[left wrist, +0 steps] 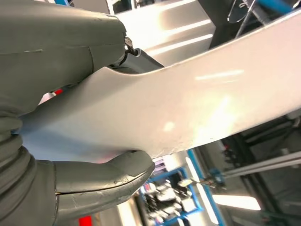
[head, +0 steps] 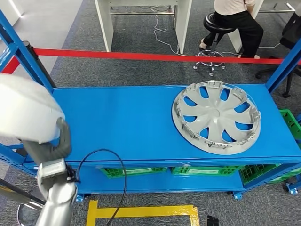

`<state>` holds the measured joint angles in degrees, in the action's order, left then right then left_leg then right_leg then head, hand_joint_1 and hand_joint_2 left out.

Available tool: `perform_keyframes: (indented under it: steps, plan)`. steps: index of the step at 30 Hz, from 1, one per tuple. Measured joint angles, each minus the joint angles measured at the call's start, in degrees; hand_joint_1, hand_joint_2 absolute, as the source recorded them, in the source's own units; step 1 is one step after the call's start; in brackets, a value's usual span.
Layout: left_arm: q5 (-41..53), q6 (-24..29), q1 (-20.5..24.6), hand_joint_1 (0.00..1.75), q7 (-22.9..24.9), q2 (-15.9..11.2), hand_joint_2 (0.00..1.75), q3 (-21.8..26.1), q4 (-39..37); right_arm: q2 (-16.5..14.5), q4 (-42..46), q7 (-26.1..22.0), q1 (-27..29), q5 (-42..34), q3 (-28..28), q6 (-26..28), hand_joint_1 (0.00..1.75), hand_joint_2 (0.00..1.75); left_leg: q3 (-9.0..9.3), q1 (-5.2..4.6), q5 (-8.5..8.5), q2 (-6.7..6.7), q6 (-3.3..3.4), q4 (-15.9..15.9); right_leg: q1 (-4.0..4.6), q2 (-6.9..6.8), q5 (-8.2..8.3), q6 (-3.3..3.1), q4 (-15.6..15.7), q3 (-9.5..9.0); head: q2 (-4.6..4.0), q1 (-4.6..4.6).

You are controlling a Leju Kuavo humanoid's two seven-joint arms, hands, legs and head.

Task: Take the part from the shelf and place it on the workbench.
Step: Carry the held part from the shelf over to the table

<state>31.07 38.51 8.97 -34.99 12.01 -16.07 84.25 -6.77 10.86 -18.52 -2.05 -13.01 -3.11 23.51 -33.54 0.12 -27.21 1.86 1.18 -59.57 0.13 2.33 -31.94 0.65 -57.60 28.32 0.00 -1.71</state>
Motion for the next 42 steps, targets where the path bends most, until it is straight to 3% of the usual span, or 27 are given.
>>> perform_keyframes:
  steps: [6,11,12,14,15,16,17,18,20,22,24,26,28,30,31,32,33,35,37,38,40,41,42]
  plan:
    - [-9.7,-2.2,-6.4,1.75,-0.3,-3.7,1.75,-6.2,9.2,0.0,0.0,-0.8,0.2,-0.5,1.9,-1.4,0.0,0.0,-0.04,-0.34,-0.2,0.02,0.21,-0.1,-0.33,0.0,-0.09,0.14,0.0,0.33,0.0,0.0]
    - [-15.8,-6.4,-8.5,1.75,-1.1,-4.8,1.75,-8.8,12.3,0.0,0.0,2.0,0.2,-1.0,3.0,-3.5,0.0,0.0,0.57,-0.14,0.22,-0.33,1.01,1.2,-0.44,-0.45,-0.92,0.8,-0.6,0.6,0.0,-0.05]
    - [-16.8,-7.1,-8.9,1.75,-1.2,-4.8,1.75,-9.1,12.7,0.0,0.0,2.3,0.1,-1.1,3.2,-3.9,0.0,0.0,0.78,0.08,0.41,-0.54,1.22,1.7,-0.42,-0.84,-2.1,0.96,-2.6,1.57,0.0,-0.14]
    - [-18.3,-8.4,-9.6,1.75,-1.2,-4.8,1.75,-9.5,13.0,0.0,0.0,2.9,0.2,-1.0,3.5,-4.9,0.0,0.0,0.89,0.22,0.46,-0.98,1.41,1.9,-0.63,-1.52,-5.36,1.34,-9.6,5.49,0.0,-0.28]
    - [-19.0,-9.1,-9.9,1.75,-1.2,-4.9,1.75,-9.7,13.1,0.0,0.0,3.2,0.2,-1.0,3.5,-5.3,0.0,0.0,0.9,0.28,0.39,-1.15,1.37,1.9,-0.8,-1.67,-6.44,1.57,-13.1,7.61,0.0,-0.3]
    - [-19.5,-9.7,-10.2,1.75,-1.2,-4.9,1.75,-9.8,13.1,0.0,0.0,3.5,0.2,-0.9,3.6,-5.6,0.0,0.0,0.93,0.35,0.3,-1.27,1.29,1.9,-1.01,-1.76,-6.48,1.81,-15.1,9.08,0.0,-0.29]
    - [-19.9,-10.2,-10.4,1.75,-1.2,-5.0,1.75,-9.9,13.1,0.0,0.0,3.7,0.2,-0.9,3.6,-5.9,0.0,0.0,0.99,0.49,0.21,-1.32,1.11,1.8,-1.22,-1.84,-5.3,2.07,-15.0,9.52,0.0,-0.28]
    - [-20.1,-10.5,-10.6,1.75,-1.1,-5.0,1.75,-10.0,13.1,0.1,0.0,3.9,0.3,-0.9,3.6,-6.1,0.0,0.0,1.07,0.7,0.07,-1.34,0.84,1.6,-1.46,-1.94,-3.15,2.34,-12.7,8.86,0.0,-0.28]
    - [-20.6,-11.2,-10.7,1.75,-1.2,-5.0,1.75,-10.1,13.1,0.1,0.0,4.5,0.2,-0.9,3.7,-6.5,0.0,0.0,1.02,0.98,-0.43,-1.31,-0.05,0.8,-1.86,-2.1,1.06,2.94,-5.7,6.16,0.0,-0.46]
    - [-21.6,-12.7,-10.8,1.75,-1.3,-5.1,1.75,-10.1,13.3,0.1,0.0,5.5,0.2,-0.9,3.8,-7.3,0.0,0.0,0.68,0.91,-0.72,-1.24,-0.9,-0.1,-1.91,-1.88,2.53,2.61,-2.4,4.68,0.0,-0.62]
    - [-22.8,-14.3,-10.9,1.75,-1.4,-5.2,1.75,-10.1,13.5,0.1,0.0,6.1,0.2,-0.9,3.9,-7.7,0.0,0.0,0.46,0.88,-0.49,-1.2,-1.44,-0.3,-1.79,-1.55,2.66,1.7,-2.8,4.74,0.0,-0.58]
    - [-23.4,-15.2,-11.0,1.75,-1.5,-5.3,1.75,-10.1,13.6,0.1,0.0,6.4,0.2,-0.8,4.0,-7.9,0.0,0.0,0.14,0.98,-1.49,-1.29,-1.89,-1.1,-1.82,-1.57,2.97,0.95,-2.8,4.99,0.0,-0.42]
    - [-23.7,-15.8,-11.0,1.75,-1.5,-5.4,1.75,-10.1,13.8,0.1,0.0,6.6,0.2,-0.7,4.0,-7.9,0.0,0.0,-1.35,0.99,-5.1,-1.4,-2.17,-5.5,-1.72,-1.71,3.31,0.19,-2.7,5.34,0.0,-0.12]
    - [-24.4,-16.5,-11.1,1.75,-1.5,-5.5,1.75,-10.1,13.9,0.1,0.0,6.7,0.2,-0.4,4.0,-7.8,0.0,0.0,-3.66,0.93,-9.2,-1.42,-2.12,-12.7,-1.31,-1.85,3.7,-0.42,-2.7,5.91,0.0,0.02]
    - [-24.7,-17.0,-11.2,1.75,-1.5,-5.5,1.75,-10.1,13.9,0.1,0.0,6.7,0.2,-0.2,4.0,-7.7,0.0,0.0,-4.2,0.86,-10.17,-1.42,-1.92,-15.0,-1.04,-1.91,3.94,-0.73,-2.7,6.25,0.0,0.03]
    - [-25.1,-17.4,-11.2,1.75,-1.5,-5.6,1.75,-10.1,13.9,0.1,0.0,6.8,0.2,0.1,4.0,-7.6,0.0,0.0,-3.83,0.73,-10.07,-1.42,-1.56,-15.4,-0.74,-1.92,4.21,-1.0,-2.7,6.6,0.0,0.03]
    - [-25.3,-17.7,-11.3,1.75,-1.5,-5.6,1.75,-10.1,13.9,0.1,0.0,6.9,0.2,0.2,4.0,-7.4,0.0,0.0,-2.42,0.52,-8.98,-1.42,-1.05,-13.5,-0.44,-1.9,4.5,-1.2,-2.7,6.93,0.0,0.03]
    - [-25.5,-18.1,-11.2,1.75,-1.5,-5.7,1.75,-10.1,14.1,0.0,0.0,7.0,0.2,0.4,4.0,-7.3,0.0,0.0,2.23,-0.18,-6.04,-1.42,0.58,-5.7,-0.05,-1.8,5.12,-1.35,-2.7,7.43,0.0,-0.06]
    - [-25.6,-18.3,-11.1,1.75,-1.5,-5.7,1.75,-10.1,14.3,0.0,0.0,7.0,0.2,0.5,4.0,-7.2,0.0,0.0,5.16,-0.95,-4.48,-1.49,1.73,0.0,-0.09,-1.81,5.73,-1.05,-2.7,7.82,0.0,-0.17]
    - [-25.7,-18.4,-11.1,1.75,-1.5,-5.7,1.75,-10.1,14.4,-0.1,0.0,7.0,0.2,0.6,4.0,-7.2,0.0,0.0,5.43,-1.22,-4.33,-1.53,1.96,0.9,-0.27,-1.9,6.07,-0.75,-2.6,7.98,0.0,-0.18]
    - [-26.2,-19.1,-11.1,1.75,-1.4,-5.7,1.75,-10.1,14.4,0.0,0.0,7.1,0.2,0.8,4.0,-7.2,0.0,0.0,5.2,-1.37,-3.24,-1.62,1.81,1.6,-0.49,-2.01,6.66,-0.05,-2.4,8.21,0.0,-0.05]
    - [-26.6,-19.6,-11.0,1.75,-1.3,-5.7,1.75,-10.1,14.4,0.0,-0.1,7.1,0.2,0.9,4.0,-7.2,0.0,0.0,5.07,-1.2,-2.55,-1.75,1.71,2.2,-0.49,-2.03,6.3,0.26,-2.5,8.42,0.0,-0.06]
    - [-27.0,-20.2,-10.9,1.75,-1.2,-5.7,1.75,-10.1,14.4,0.0,-0.1,7.1,0.1,1.0,4.0,-7.2,0.0,0.0,4.8,-0.97,-1.77,-1.89,1.69,2.8,-0.45,-2.01,4.91,0.55,-3.4,8.89,0.0,-0.17]
